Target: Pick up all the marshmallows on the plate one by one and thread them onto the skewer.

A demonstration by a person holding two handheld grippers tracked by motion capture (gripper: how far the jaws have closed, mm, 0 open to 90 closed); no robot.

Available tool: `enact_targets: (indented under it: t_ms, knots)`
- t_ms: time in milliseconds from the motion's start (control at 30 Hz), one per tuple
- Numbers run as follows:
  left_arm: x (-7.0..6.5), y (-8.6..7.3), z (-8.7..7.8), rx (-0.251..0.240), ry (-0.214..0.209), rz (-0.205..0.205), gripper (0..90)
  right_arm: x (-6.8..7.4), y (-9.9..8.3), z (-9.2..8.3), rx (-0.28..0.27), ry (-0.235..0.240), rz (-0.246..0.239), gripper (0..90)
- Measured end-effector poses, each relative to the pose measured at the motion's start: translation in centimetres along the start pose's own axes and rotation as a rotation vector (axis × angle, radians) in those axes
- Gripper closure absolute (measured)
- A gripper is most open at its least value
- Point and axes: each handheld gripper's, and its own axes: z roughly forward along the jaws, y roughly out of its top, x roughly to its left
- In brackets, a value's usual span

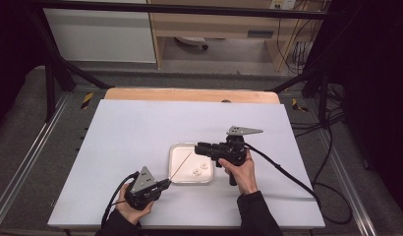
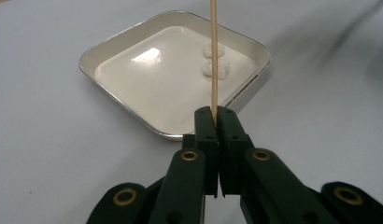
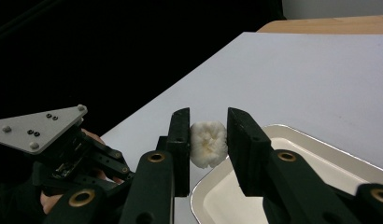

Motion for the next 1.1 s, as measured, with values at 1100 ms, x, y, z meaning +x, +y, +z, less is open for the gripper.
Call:
enact_targets:
  t_ms: [1100]
  knots:
    - [-0.4, -0.1, 0.2, 0.015, -0.021, 0.054, 88.5, -0.2, -1.0, 1.2, 0.032, 0.089, 0.066, 76.9]
